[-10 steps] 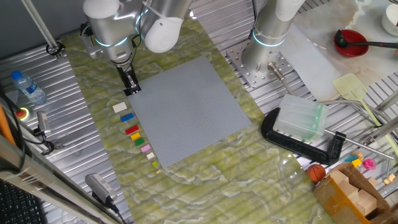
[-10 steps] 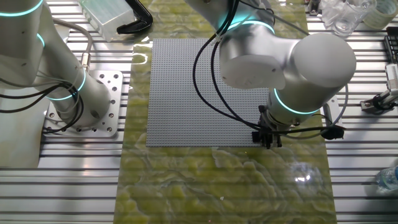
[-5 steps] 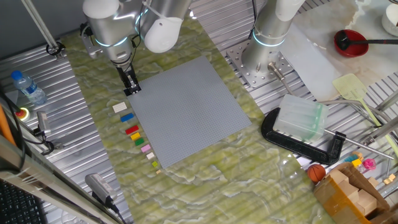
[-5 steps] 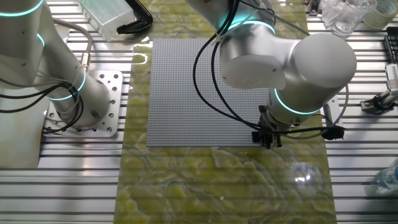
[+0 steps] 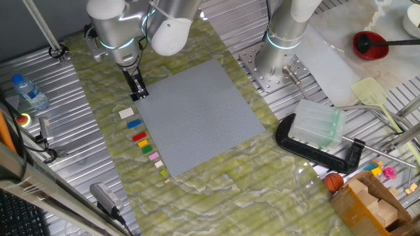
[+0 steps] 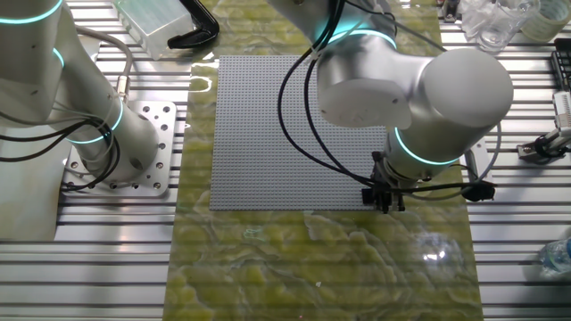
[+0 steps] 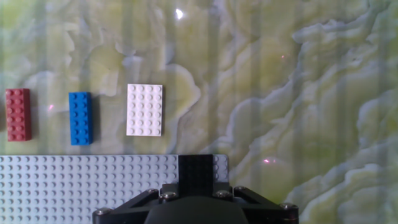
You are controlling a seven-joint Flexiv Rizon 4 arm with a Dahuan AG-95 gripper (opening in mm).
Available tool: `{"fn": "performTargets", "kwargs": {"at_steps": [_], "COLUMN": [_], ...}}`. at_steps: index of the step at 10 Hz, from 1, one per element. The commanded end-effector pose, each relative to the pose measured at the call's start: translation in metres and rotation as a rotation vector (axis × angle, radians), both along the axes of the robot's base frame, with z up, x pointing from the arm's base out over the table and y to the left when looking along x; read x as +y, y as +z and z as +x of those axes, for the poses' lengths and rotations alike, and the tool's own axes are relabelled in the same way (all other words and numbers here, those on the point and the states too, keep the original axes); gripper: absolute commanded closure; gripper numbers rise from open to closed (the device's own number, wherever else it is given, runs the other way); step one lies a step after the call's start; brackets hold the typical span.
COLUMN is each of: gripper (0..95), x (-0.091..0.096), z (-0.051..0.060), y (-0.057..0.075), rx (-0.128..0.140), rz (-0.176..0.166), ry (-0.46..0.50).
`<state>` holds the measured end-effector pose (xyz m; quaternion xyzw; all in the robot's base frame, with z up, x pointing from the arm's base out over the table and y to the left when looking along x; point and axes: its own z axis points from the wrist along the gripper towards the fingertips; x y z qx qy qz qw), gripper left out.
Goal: Build with small Lego blocks
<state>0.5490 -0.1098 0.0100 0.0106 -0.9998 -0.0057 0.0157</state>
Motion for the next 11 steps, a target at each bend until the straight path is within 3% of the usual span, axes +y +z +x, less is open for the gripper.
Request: {"fn": "performTargets", "kwargs": {"at_steps": [1, 11], "gripper": [95.0, 95.0], "x": [0.0002, 0.0], "z": [0.0001, 0.0013], "y": [-0.0039, -0.0094], "rx": [0.002, 0.009], "rz": [0.0, 0.002], "ry": [0.001, 0.002]}}
